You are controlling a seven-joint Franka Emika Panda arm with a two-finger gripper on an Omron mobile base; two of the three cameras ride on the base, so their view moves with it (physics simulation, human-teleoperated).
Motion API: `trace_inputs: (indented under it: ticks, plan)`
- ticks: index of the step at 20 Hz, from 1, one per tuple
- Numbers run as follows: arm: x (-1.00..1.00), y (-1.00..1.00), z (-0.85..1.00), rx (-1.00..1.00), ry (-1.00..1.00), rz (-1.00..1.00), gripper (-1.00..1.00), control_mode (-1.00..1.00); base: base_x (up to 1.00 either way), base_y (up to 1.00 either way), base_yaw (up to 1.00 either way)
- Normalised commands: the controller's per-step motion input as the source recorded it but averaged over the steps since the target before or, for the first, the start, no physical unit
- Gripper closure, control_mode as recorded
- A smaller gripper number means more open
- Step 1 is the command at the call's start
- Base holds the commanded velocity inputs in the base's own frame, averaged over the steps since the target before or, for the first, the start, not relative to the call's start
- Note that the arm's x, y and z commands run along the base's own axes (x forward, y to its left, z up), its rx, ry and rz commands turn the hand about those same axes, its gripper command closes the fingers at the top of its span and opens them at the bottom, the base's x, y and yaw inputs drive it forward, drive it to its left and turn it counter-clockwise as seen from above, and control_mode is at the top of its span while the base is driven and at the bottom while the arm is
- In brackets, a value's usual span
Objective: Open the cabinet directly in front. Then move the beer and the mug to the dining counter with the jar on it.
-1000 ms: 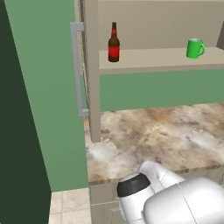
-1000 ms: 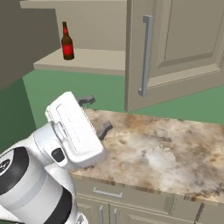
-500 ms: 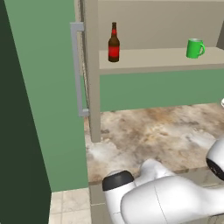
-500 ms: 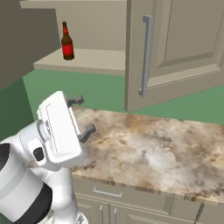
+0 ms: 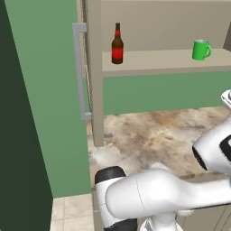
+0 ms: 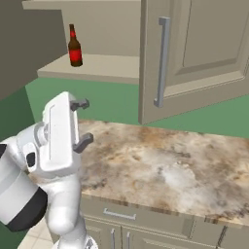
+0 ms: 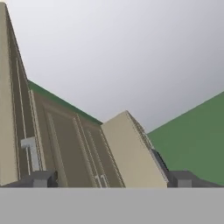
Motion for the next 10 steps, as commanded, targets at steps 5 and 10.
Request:
trace_inputs:
  ticks: [5,10]
  plan:
    - [0.19,0.3,0.09,0.04,0.04,-0.1,-1.0,-1.0,0.0,0.0,0.0]
    - [0.14,-0.14,-0.03,0.17,0.1,0.01,-1.0,-1.0,0.0,0.0,0.0]
